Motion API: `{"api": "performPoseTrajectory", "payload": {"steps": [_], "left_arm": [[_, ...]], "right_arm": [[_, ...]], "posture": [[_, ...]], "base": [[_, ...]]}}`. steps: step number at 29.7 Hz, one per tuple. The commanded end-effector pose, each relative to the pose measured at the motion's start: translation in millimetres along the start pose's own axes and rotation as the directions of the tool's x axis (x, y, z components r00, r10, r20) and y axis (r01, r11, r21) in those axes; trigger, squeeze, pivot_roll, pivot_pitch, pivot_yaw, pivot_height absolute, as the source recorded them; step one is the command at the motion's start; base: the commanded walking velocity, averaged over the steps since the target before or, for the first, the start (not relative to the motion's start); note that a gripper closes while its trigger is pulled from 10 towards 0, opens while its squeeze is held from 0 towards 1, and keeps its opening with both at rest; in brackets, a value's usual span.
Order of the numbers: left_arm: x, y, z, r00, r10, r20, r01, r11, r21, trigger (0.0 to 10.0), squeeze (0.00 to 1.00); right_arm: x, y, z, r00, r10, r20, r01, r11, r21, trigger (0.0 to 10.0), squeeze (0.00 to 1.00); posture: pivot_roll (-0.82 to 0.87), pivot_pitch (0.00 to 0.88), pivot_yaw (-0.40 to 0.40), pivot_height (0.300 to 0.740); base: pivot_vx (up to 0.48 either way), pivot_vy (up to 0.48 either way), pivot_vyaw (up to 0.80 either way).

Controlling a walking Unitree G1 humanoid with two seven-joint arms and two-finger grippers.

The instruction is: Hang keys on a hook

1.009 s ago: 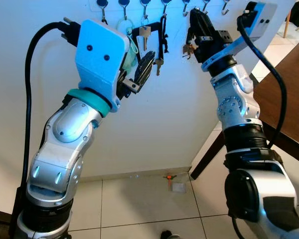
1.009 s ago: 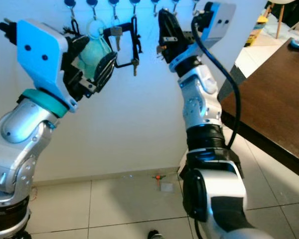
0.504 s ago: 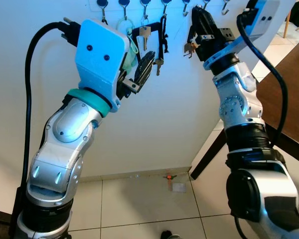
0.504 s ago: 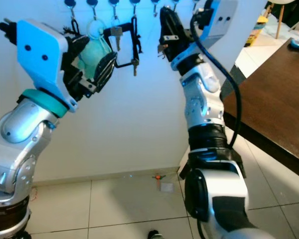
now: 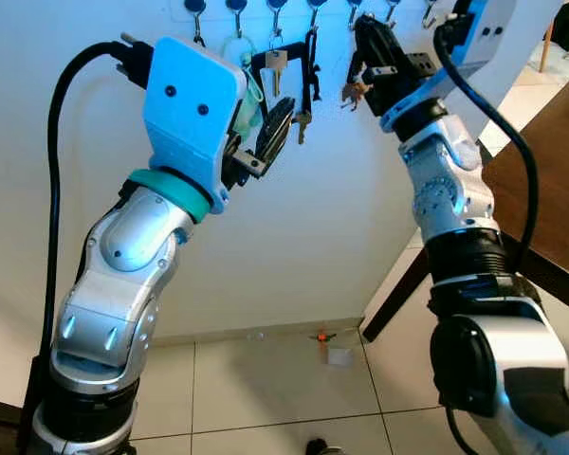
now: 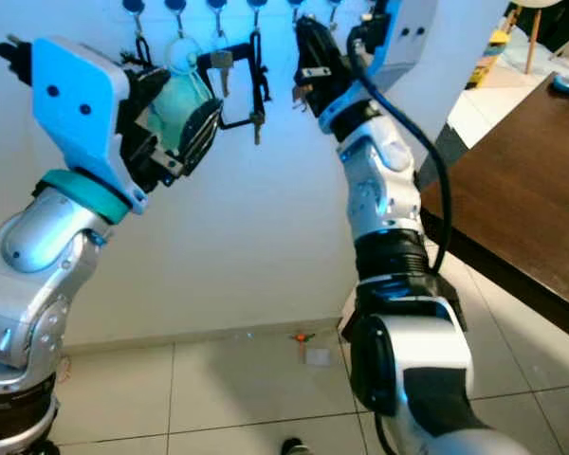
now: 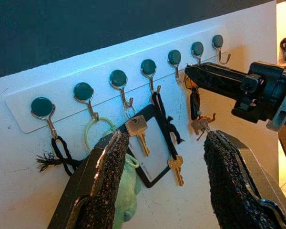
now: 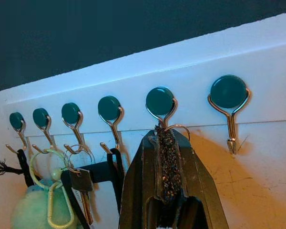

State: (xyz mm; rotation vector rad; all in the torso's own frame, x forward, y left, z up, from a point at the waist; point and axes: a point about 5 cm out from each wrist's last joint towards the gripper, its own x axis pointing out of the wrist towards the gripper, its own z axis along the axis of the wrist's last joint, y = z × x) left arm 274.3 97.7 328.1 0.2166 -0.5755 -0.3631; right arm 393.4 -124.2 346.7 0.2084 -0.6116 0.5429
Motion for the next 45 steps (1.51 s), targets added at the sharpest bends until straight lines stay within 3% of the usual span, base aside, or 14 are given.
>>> {"api": "performPoseTrajectory", "payload": {"steps": [1,17,23,27,41,45], "left_arm": [[-1.1,-0.1,2.2,1.000,0.003,0.005,-0.003,1.000,0.003,10.0,0.00],[-0.9,-0.6,2.2,1.000,0.005,0.005,-0.005,1.000,0.002,10.0,0.00],[-1.1,-0.8,2.1,1.000,0.003,0.004,-0.003,1.000,0.002,10.0,0.00],[-0.7,-0.7,2.1,1.000,-0.001,0.006,0.001,1.000,0.001,10.0,0.00],[-0.5,-0.4,2.1,1.000,-0.003,0.007,0.003,1.000,0.005,10.0,0.00],[-0.7,-0.9,2.2,1.000,-0.003,0.008,0.003,1.000,0.006,10.0,0.00]], "right_arm": [[4.6,4.3,0.5,1.000,0.020,-0.015,-0.021,1.000,-0.020,10.0,0.00],[2.8,13.8,0.5,0.996,0.087,0.001,-0.086,0.994,-0.067,10.0,0.00],[-9.5,11.7,3.5,0.997,0.023,0.076,-0.022,1.000,-0.020,10.0,0.00],[-18.8,7.7,-1.0,0.998,-0.014,0.067,0.015,1.000,-0.012,10.0,0.00],[-11.4,9.2,1.2,0.998,0.004,0.067,-0.003,1.000,-0.021,10.0,0.00],[-5.0,15.8,8.8,0.995,0.039,0.088,-0.037,0.999,-0.027,10.0,0.00]], "posture": [[0.03,0.136,0.083,0.740],[0.03,0.137,0.081,0.740],[0.03,0.137,0.081,0.740],[0.02,0.134,0.088,0.740],[0.03,0.127,0.088,0.740],[0.03,0.123,0.086,0.740]], "base": [[0.000,0.000,0.00],[0.000,0.000,0.00],[0.000,0.000,0.00],[0.000,0.000,0.00],[0.000,0.000,0.00],[0.000,0.000,0.00]]}}
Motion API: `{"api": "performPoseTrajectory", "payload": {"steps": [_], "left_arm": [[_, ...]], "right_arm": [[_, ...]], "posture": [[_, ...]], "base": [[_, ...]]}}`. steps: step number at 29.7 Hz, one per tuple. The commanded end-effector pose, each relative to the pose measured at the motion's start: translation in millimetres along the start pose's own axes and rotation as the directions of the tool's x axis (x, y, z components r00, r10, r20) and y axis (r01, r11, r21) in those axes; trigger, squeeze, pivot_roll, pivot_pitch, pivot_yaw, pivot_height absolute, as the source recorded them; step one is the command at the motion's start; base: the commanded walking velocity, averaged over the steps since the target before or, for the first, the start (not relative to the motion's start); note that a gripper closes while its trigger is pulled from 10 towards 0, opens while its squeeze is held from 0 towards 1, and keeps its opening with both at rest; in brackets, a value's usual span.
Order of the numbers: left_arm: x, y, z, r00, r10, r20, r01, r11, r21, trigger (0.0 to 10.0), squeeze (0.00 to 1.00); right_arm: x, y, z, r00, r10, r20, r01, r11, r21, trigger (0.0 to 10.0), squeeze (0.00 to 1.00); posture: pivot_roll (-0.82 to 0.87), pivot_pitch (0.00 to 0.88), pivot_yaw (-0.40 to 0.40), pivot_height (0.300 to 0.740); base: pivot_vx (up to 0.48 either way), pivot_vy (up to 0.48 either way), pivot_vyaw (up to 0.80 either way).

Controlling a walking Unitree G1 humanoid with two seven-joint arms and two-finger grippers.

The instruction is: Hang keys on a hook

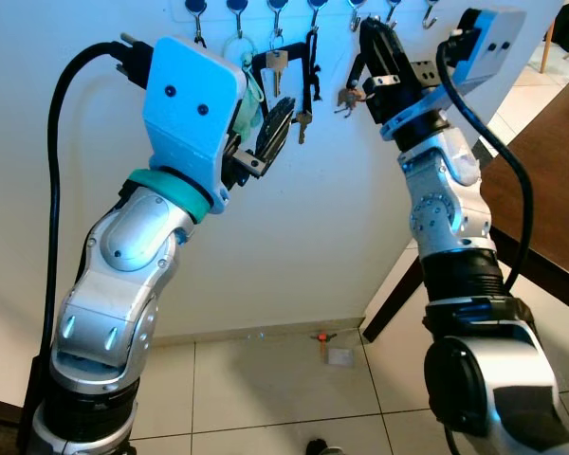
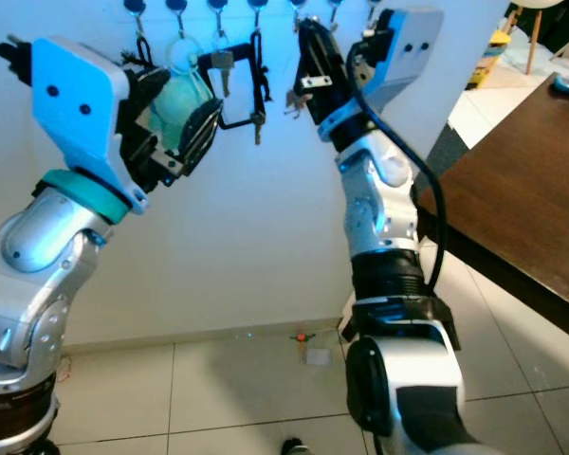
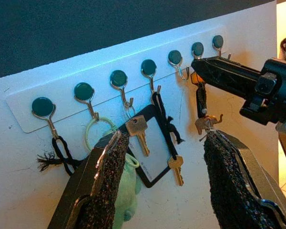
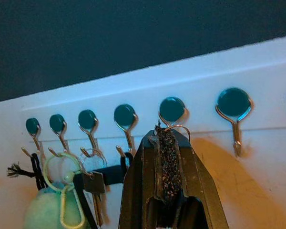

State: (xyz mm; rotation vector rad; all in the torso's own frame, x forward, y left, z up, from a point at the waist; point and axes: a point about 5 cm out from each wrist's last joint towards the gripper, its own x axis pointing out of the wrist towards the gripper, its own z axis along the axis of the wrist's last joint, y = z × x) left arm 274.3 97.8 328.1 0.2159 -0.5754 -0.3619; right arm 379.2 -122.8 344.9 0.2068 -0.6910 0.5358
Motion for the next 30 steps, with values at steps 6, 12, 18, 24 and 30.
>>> {"api": "performPoseTrajectory", "payload": {"steps": [6,12,18,24,30], "left_arm": [[-0.5,-1.4,2.6,1.000,-0.005,0.010,0.005,1.000,0.006,10.0,0.00],[-0.7,-1.4,2.8,1.000,-0.003,0.012,0.002,1.000,0.005,10.0,0.00],[-0.9,-1.0,3.0,1.000,0.000,0.012,0.000,1.000,0.005,10.0,0.00],[-1.2,-0.8,3.4,1.000,0.002,0.012,-0.002,1.000,0.006,10.0,0.00],[-1.4,-0.8,3.5,1.000,0.002,0.011,-0.002,1.000,0.006,10.0,0.00]], "right_arm": [[7.7,9.2,3.4,0.999,0.045,-0.001,-0.045,0.999,-0.011,10.0,0.00],[11.0,11.9,-2.8,0.997,0.063,-0.050,-0.065,0.997,-0.030,10.0,0.00],[15.3,15.2,-7.6,0.993,0.080,-0.081,-0.083,0.996,-0.034,10.0,0.00],[17.4,16.7,-11.4,0.991,0.080,-0.107,-0.084,0.996,-0.032,10.0,0.00],[18.8,16.7,-10.1,0.992,0.077,-0.100,-0.080,0.997,-0.017,10.0,0.00]], "posture": [[0.02,0.121,0.083,0.740],[0.02,0.119,0.081,0.740],[0.03,0.123,0.079,0.740],[0.03,0.124,0.077,0.740],[0.03,0.123,0.077,0.740]], "base": [[0.000,0.000,0.00],[0.000,0.000,0.00],[0.000,0.000,0.00],[0.000,0.000,0.00],[0.000,0.000,0.00]]}}
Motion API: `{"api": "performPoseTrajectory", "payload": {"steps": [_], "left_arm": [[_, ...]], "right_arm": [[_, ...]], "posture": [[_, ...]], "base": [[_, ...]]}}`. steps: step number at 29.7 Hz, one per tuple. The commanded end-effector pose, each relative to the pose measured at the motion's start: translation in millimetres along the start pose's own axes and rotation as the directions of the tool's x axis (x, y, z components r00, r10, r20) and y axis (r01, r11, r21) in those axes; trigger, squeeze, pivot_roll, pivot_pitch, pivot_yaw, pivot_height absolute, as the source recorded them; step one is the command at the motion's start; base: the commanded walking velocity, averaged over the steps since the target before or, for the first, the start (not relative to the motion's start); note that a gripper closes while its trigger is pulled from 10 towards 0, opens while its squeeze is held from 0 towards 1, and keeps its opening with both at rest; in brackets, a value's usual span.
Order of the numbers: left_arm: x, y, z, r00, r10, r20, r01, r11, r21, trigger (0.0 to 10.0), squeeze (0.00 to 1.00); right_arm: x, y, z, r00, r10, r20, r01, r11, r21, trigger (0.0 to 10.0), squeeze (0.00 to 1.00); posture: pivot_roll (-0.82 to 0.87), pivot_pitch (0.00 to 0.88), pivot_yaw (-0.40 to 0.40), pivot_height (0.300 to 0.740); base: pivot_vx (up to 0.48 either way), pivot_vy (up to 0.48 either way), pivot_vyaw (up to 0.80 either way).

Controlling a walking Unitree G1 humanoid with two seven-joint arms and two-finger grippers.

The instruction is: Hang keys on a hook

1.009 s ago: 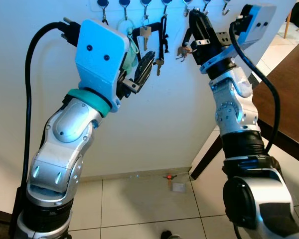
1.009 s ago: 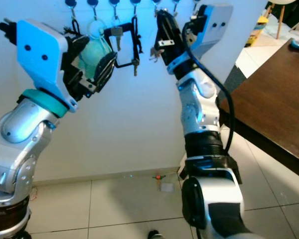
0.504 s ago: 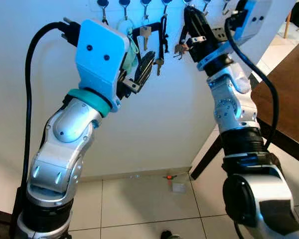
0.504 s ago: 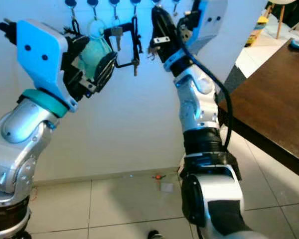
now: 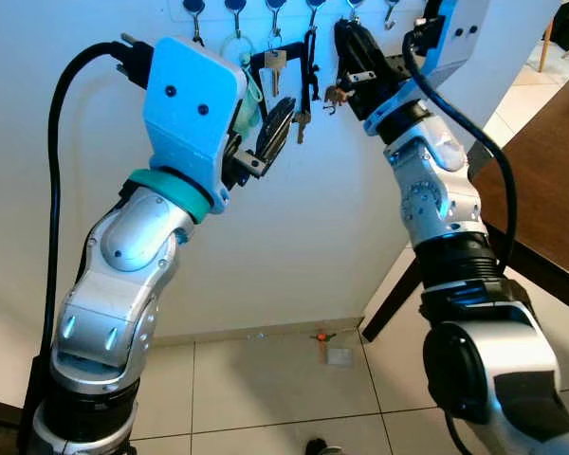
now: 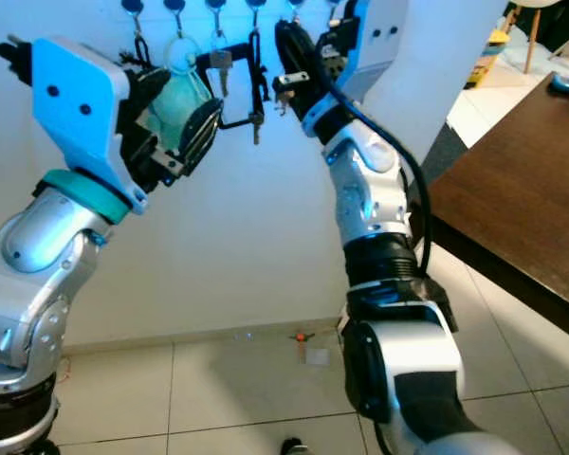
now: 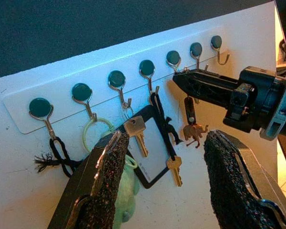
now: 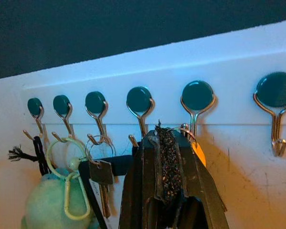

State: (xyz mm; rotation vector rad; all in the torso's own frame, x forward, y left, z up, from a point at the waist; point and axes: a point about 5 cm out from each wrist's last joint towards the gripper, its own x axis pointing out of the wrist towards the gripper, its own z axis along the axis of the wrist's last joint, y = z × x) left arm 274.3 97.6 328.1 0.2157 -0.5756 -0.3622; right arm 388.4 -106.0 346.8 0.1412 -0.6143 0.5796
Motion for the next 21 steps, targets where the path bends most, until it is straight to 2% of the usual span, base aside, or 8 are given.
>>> {"api": "performPoseTrajectory", "payload": {"steps": [1,3,9,11,14,21], "left_arm": [[-1.5,-0.7,3.3,1.000,0.002,0.011,-0.002,1.000,0.006,10.0,0.00],[-1.4,-0.9,3.1,1.000,0.001,0.009,-0.001,1.000,0.006,10.0,0.00],[-1.0,-1.0,2.9,1.000,0.000,0.009,0.000,1.000,0.005,10.0,0.00],[-0.9,-1.1,2.5,1.000,-0.001,0.007,0.001,1.000,0.004,10.0,0.00],[-0.8,-0.8,2.2,1.000,-0.002,0.006,0.002,1.000,0.005,10.0,0.00],[-0.5,-1.1,2.4,1.000,-0.003,0.006,0.003,1.000,0.005,10.0,0.00]], "right_arm": [[5.6,7.1,3.0,0.999,0.032,0.010,-0.032,0.999,0.016,10.0,0.00],[4.5,6.2,7.7,0.998,0.033,0.045,-0.035,0.998,0.052,10.0,0.00],[2.9,2.5,9.8,0.998,0.010,0.060,-0.015,0.997,0.081,10.0,0.00],[-0.1,-7.5,10.5,0.997,-0.050,0.066,0.041,0.991,0.125,10.0,0.00],[-2.9,-14.3,9.4,0.994,-0.089,0.063,0.078,0.985,0.152,10.0,0.00],[-4.1,-20.7,8.5,0.989,-0.133,0.058,0.118,0.972,0.204,10.0,0.00]], "posture": [[0.03,0.123,0.077,0.740],[0.03,0.128,0.079,0.740],[0.02,0.131,0.081,0.740],[0.03,0.133,0.084,0.740],[0.03,0.133,0.085,0.740],[0.03,0.132,0.085,0.740]], "base": [[0.000,0.000,0.00],[0.000,0.000,0.00],[0.000,0.000,0.00],[0.000,0.000,0.00],[0.000,0.000,0.00],[0.000,0.000,0.00]]}}
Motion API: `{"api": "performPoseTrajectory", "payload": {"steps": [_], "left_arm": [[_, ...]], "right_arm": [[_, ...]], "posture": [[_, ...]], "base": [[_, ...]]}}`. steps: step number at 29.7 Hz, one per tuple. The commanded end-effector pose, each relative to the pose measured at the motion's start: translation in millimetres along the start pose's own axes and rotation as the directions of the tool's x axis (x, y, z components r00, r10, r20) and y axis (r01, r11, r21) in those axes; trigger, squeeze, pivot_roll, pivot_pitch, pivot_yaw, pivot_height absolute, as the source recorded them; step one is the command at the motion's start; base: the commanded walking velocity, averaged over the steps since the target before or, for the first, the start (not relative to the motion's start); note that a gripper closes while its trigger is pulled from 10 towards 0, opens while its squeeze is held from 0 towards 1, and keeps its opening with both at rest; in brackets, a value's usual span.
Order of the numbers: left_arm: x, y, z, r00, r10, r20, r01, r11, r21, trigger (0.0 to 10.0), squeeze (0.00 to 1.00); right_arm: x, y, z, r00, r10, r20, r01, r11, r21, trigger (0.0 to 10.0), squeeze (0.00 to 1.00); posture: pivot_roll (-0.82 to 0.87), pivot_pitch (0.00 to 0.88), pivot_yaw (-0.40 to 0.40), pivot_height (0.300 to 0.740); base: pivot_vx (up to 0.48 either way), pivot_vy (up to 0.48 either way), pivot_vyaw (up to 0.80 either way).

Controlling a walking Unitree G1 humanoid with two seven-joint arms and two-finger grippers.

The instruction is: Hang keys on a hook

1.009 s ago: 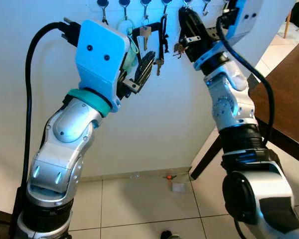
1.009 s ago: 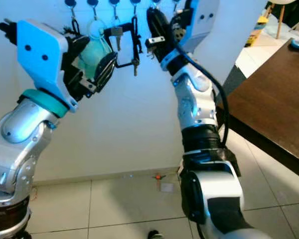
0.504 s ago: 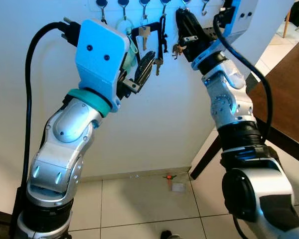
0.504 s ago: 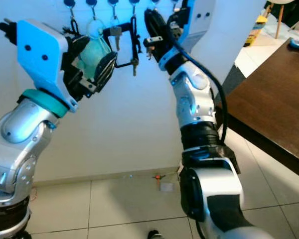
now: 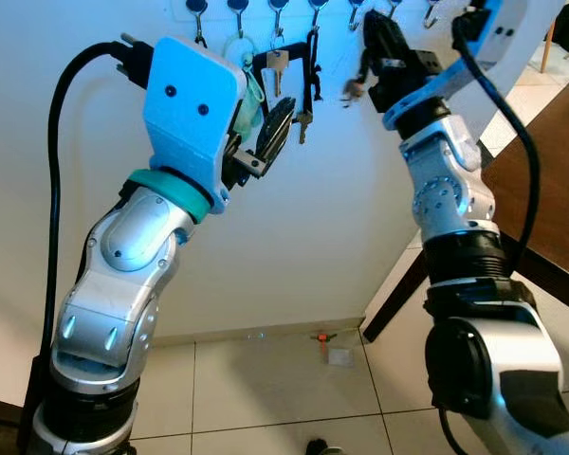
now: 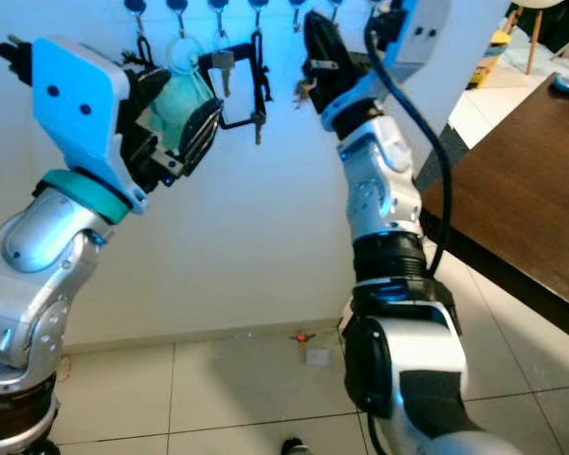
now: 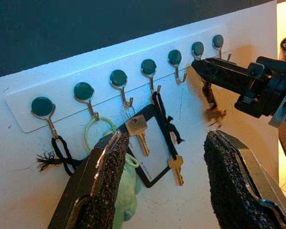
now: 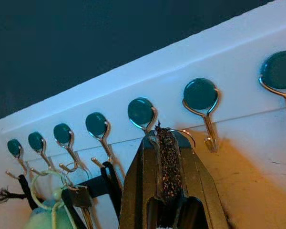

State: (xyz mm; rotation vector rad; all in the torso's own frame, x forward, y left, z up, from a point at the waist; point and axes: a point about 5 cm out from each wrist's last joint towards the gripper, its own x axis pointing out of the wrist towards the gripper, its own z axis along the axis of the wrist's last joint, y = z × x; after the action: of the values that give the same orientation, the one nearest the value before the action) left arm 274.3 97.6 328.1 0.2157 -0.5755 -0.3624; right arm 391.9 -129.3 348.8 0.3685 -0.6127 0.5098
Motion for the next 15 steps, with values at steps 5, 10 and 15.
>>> {"api": "performPoseTrajectory", "payload": {"steps": [5,10,15], "left_arm": [[-0.5,-1.2,2.5,1.000,-0.003,0.007,0.003,1.000,0.005,10.0,0.00],[-0.7,-1.0,2.7,1.000,-0.004,0.007,0.004,1.000,0.006,10.0,0.00],[-0.7,-1.1,2.8,1.000,-0.003,0.008,0.003,1.000,0.004,10.0,0.00]], "right_arm": [[3.9,-1.2,2.2,1.000,-0.020,0.002,0.020,0.999,0.035,10.0,0.00],[8.4,1.1,2.9,1.000,0.004,-0.017,-0.004,0.999,0.039,10.0,0.00],[10.9,10.1,1.9,0.997,0.075,-0.035,-0.074,0.997,0.023,10.0,0.00]], "posture": [[0.03,0.132,0.085,0.740],[0.03,0.134,0.085,0.740],[0.03,0.136,0.085,0.740]], "base": [[0.000,0.000,0.00],[0.000,0.000,0.00],[0.000,0.000,0.00]]}}
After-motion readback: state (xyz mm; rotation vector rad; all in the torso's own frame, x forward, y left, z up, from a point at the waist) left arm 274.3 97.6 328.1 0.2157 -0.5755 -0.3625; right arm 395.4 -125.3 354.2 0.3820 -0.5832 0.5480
